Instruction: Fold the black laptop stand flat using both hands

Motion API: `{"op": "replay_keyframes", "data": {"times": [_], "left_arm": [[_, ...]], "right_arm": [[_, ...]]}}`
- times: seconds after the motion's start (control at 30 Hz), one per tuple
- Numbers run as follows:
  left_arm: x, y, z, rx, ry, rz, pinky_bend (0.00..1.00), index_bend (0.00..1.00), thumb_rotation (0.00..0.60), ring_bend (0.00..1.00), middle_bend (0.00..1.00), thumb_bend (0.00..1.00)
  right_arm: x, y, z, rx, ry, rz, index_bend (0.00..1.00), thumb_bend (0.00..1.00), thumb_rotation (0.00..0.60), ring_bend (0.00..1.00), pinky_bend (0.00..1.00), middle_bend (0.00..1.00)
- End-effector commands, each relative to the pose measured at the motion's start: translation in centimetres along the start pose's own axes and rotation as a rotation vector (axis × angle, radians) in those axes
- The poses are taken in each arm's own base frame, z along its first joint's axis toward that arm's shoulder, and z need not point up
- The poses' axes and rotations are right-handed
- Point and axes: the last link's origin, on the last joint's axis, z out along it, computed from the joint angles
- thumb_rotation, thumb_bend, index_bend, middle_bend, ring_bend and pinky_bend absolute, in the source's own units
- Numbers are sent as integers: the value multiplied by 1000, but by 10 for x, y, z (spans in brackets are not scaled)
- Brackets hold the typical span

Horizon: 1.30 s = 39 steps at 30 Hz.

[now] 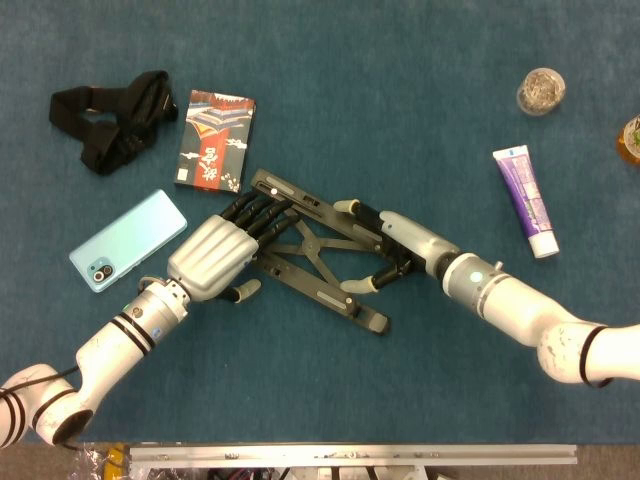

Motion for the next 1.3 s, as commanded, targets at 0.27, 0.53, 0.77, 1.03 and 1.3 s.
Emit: {"op": "replay_keyframes", "data": {"times": [0.27, 0.53, 0.77, 1.03, 1.3], "left_arm": [[-7, 2, 5, -9, 14, -14, 0, 0, 600, 0, 0, 284], [-11, 2, 9, -10, 33, -28, 0, 0, 600, 0, 0, 284], [-13, 2, 12, -11, 36, -37, 0, 0, 600, 0, 0, 284], [-12, 7, 17, -20, 50, -50, 0, 0, 600, 0, 0, 284], [-12, 9, 20, -21, 52, -58, 0, 0, 600, 0, 0, 284]], "right_arm": [[-3, 0, 0, 2, -7, -2, 0, 134, 503, 0, 85, 0], [-4, -1, 0, 4, -12, 0, 0, 135, 502, 0, 85, 0], [-6, -2, 1, 8, -18, 1, 0, 134, 502, 0, 85, 0], [-11, -3, 1, 15, -33, 3, 0, 135, 503, 0, 85, 0], [-19, -6, 4, 24, -53, 5, 0, 135, 502, 0, 85, 0]]}}
